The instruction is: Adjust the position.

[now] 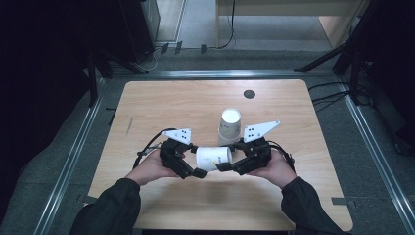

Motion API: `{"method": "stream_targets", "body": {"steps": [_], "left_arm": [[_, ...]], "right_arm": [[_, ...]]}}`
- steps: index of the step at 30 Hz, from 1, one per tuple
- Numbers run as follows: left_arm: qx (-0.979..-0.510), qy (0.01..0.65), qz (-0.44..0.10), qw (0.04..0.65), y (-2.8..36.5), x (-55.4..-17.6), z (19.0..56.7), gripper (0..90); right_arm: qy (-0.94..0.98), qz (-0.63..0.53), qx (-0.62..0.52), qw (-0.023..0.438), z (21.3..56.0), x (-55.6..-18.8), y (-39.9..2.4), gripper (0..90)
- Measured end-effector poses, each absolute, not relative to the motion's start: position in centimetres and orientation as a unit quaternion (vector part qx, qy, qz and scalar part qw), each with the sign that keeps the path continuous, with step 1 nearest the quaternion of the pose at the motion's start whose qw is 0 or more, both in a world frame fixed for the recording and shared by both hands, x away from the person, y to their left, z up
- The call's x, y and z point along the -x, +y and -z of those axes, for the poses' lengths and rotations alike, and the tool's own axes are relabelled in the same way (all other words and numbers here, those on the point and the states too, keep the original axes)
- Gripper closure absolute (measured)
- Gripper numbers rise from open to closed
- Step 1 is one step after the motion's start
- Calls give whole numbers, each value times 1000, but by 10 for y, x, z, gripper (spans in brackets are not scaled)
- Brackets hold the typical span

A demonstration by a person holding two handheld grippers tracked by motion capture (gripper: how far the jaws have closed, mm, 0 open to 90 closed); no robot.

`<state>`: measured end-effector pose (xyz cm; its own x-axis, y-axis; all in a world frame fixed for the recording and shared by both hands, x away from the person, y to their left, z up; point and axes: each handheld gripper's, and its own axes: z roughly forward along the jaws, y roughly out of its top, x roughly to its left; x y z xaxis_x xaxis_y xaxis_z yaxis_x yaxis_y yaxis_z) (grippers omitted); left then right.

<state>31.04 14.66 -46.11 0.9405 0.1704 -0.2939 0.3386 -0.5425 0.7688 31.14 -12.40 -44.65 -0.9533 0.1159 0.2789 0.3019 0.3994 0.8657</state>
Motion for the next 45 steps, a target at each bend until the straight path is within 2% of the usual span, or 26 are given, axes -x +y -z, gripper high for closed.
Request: {"method": "stream_targets", "body": {"steps": [14,28,33,38,45], "left_arm": [[-874,109,104,462,145,-308,461,173],[-875,109,101,461,147,-309,459,220],[-874,109,97,464,149,-309,457,224],[-873,111,95,466,152,-309,455,225],[-871,120,96,467,161,-313,451,225]], "right_arm": [[-836,525,116,109,450,-310,-116,342],[-837,523,119,112,452,-311,-115,342],[-835,525,122,111,452,-311,-114,322],[-833,527,130,103,452,-312,-115,254],[-841,515,136,93,453,-312,-118,250]]}}
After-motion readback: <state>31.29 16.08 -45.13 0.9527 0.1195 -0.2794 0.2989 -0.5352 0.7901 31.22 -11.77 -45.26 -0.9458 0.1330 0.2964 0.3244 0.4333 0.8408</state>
